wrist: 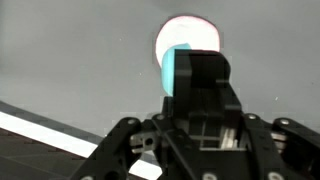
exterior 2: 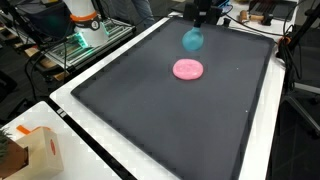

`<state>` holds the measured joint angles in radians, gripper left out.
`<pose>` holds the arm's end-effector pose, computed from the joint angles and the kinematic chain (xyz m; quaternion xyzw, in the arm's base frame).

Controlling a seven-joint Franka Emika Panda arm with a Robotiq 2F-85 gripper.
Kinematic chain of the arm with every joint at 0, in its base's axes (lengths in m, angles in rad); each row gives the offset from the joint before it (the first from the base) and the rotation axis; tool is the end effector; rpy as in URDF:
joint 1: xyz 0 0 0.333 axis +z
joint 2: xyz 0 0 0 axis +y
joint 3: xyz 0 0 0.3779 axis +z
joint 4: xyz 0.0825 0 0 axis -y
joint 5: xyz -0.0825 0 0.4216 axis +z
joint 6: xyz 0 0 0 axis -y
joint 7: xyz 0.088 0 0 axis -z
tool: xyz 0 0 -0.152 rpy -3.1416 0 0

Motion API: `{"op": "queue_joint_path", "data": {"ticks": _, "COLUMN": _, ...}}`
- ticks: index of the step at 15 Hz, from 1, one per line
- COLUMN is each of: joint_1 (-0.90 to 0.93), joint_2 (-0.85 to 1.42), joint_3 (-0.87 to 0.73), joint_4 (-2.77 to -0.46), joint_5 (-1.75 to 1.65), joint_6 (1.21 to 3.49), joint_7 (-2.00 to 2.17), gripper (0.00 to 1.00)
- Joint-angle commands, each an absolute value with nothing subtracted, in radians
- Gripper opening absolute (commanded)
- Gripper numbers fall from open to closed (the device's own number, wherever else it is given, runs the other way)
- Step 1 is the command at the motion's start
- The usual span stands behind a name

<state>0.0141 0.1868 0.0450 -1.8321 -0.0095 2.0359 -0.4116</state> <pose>0.6565 0.0366 0.4303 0.9720 0.2348 0.0085 0.0016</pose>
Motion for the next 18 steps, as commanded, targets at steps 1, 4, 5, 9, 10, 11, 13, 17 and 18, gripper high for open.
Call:
{"op": "queue_joint_path", "data": {"ticks": 1, "joint_1": 0.010, "joint_2": 0.187, "joint_3": 0.050, "joint_4": -1.829, "joint_5": -0.011, "joint_6": 2.032, "joint_7": -0.410, "gripper": 0.50}}
{"op": "queue_joint_path", "data": {"ticks": 4, "joint_1": 0.031, "joint_2": 0.184, "joint_3": 0.052, "joint_4": -1.818, "joint_5": -0.069, "joint_6": 2.029, "joint_7": -0.371, "gripper": 0.25}}
{"op": "queue_joint_path", "data": {"ticks": 5, "joint_1": 0.044, "joint_2": 0.185, "joint_3": 0.054, "joint_4": -1.809, "joint_5": -0.104, "joint_6": 2.019, "joint_7": -0.342, "gripper": 0.25}}
{"op": "queue_joint_path", "data": {"ticks": 9, "joint_1": 0.107, "joint_2": 0.210, "joint_3": 0.068, "joint_4": -1.777, "joint_5": -0.272, "joint_6": 1.997, "joint_7": -0.187, "gripper": 0.25}}
{"op": "queue_joint_path", "data": {"ticks": 10, "joint_1": 0.128, "joint_2": 0.220, "joint_3": 0.070, "joint_4": -1.771, "joint_5": -0.325, "joint_6": 1.994, "joint_7": -0.125, "gripper": 0.25}}
{"op": "queue_joint_path", "data": {"ticks": 11, "joint_1": 0.146, "joint_2": 0.232, "joint_3": 0.074, "joint_4": -1.763, "joint_5": -0.368, "joint_6": 1.983, "joint_7": -0.079, "gripper": 0.25}}
{"op": "queue_joint_path", "data": {"ticks": 13, "joint_1": 0.184, "joint_2": 0.259, "joint_3": 0.076, "joint_4": -1.748, "joint_5": -0.463, "joint_6": 1.958, "joint_7": 0.021, "gripper": 0.25}}
{"op": "queue_joint_path", "data": {"ticks": 17, "joint_1": 0.254, "joint_2": 0.320, "joint_3": 0.072, "joint_4": -1.715, "joint_5": -0.615, "joint_6": 1.888, "joint_7": 0.197, "gripper": 0.25}}
{"op": "queue_joint_path", "data": {"ticks": 18, "joint_1": 0.267, "joint_2": 0.336, "joint_3": 0.072, "joint_4": -1.705, "joint_5": -0.641, "joint_6": 1.867, "joint_7": 0.236, "gripper": 0.25}}
